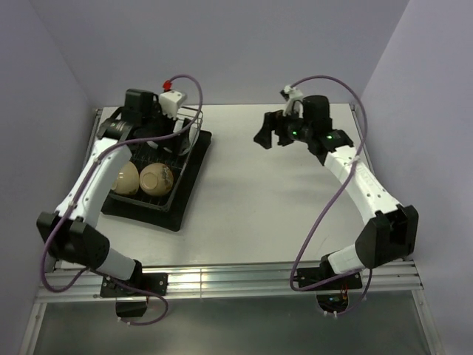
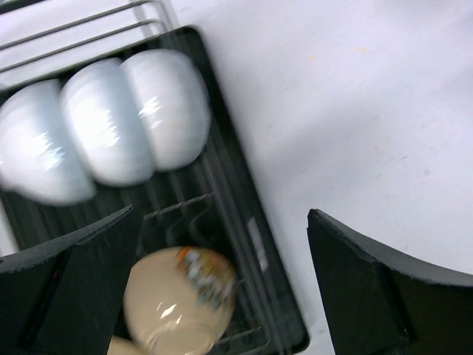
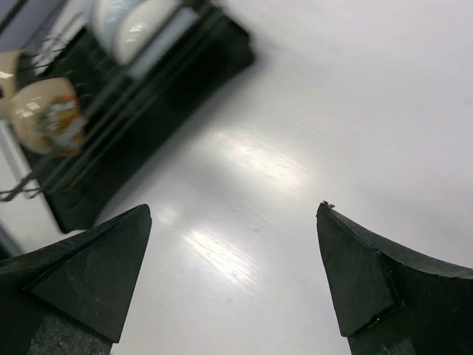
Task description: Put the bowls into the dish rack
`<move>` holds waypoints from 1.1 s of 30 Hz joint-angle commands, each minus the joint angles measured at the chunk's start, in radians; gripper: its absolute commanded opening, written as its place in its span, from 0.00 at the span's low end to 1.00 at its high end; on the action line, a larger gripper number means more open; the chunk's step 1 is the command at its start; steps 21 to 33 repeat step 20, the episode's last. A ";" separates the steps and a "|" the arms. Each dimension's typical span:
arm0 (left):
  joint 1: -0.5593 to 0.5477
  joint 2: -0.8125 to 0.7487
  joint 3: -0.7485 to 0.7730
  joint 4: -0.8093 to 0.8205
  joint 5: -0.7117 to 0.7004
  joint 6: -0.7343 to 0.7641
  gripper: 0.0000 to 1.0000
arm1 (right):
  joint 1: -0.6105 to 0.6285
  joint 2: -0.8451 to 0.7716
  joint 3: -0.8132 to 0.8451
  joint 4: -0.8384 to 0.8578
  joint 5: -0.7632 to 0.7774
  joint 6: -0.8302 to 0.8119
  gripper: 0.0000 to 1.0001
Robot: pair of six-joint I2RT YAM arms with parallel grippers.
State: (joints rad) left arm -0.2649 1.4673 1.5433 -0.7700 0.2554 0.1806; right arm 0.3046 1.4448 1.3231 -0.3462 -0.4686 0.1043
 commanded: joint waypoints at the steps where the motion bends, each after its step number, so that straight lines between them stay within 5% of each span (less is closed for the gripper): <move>1: -0.077 0.114 0.128 0.049 0.024 -0.078 1.00 | -0.088 -0.118 -0.034 -0.086 0.057 -0.054 1.00; 13: -0.180 0.379 0.354 0.156 0.062 -0.240 0.99 | -0.291 -0.247 -0.121 -0.229 0.151 -0.094 1.00; 33: -0.181 0.360 0.350 0.149 0.041 -0.262 1.00 | -0.291 -0.207 -0.065 -0.237 0.104 -0.083 1.00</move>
